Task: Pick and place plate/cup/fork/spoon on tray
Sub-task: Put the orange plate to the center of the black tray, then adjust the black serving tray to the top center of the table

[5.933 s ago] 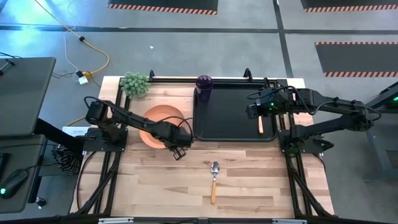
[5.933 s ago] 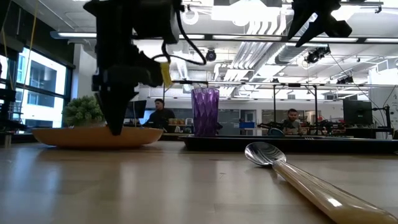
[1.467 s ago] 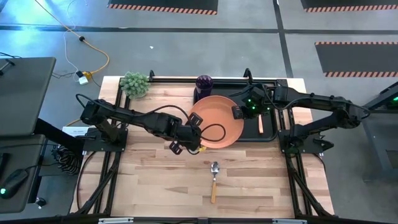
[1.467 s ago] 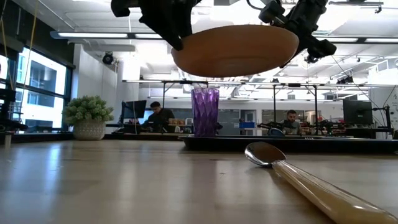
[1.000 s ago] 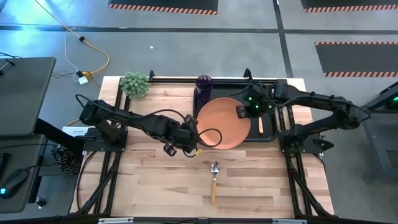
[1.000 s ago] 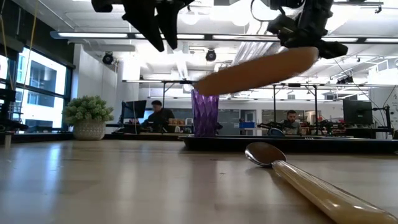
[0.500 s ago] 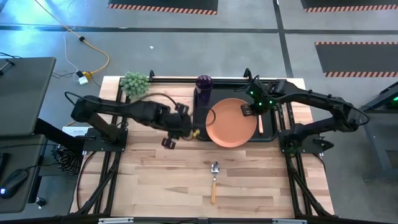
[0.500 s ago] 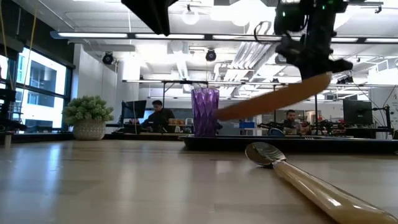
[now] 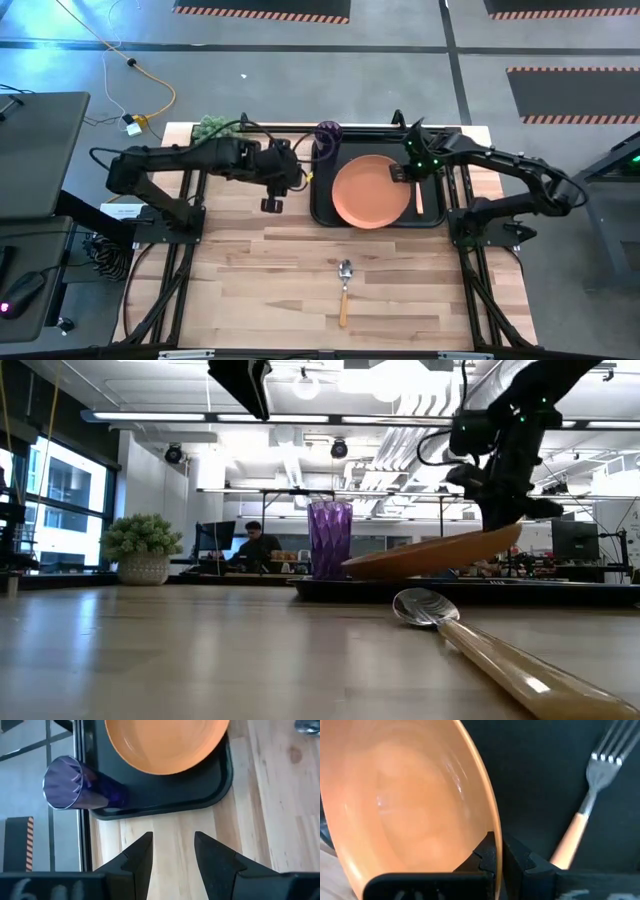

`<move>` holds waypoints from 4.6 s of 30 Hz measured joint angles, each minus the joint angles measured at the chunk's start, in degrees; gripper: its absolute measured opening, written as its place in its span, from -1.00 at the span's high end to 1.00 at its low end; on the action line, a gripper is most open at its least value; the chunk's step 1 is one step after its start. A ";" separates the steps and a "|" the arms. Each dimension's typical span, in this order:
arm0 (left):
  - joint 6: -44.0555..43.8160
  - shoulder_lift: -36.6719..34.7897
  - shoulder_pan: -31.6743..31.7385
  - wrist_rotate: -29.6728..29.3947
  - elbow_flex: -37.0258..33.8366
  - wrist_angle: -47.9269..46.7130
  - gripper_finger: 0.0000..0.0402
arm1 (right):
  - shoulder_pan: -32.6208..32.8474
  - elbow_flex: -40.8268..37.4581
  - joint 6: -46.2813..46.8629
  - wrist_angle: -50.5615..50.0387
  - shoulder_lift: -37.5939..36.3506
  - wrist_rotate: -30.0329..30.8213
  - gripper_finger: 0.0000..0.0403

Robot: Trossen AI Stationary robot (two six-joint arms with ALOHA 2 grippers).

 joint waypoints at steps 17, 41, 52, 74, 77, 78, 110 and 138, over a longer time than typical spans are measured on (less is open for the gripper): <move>0.08 0.07 3.30 0.09 0.00 0.06 0.33 | -10.58 -7.56 -4.94 11.85 0.13 -2.80 1.00; 1.04 0.07 5.29 0.07 0.00 0.17 0.34 | -10.56 -12.01 -1.39 18.07 2.77 -3.10 1.00; 1.05 0.09 5.27 0.07 0.00 0.17 0.34 | -10.54 -12.01 -1.30 18.10 3.04 -1.31 0.80; 1.05 0.11 5.27 0.07 0.00 0.11 0.33 | -10.56 -11.94 -0.19 17.86 2.74 -1.37 0.68; 1.04 0.11 5.27 0.07 0.00 0.10 0.34 | -10.56 -11.94 0.03 17.81 1.43 -1.33 0.68; 1.04 0.11 5.27 0.07 0.00 0.10 0.34 | -10.56 -11.94 0.07 17.81 0.73 -1.31 0.68; -49.81 2.97 7.56 0.41 -0.02 0.15 0.34 | -5.42 0.92 6.13 8.19 -16.66 0.68 0.68; -72.34 22.59 8.37 7.19 -0.02 7.14 0.35 | 0.37 6.31 -1.83 1.68 -17.90 2.93 0.68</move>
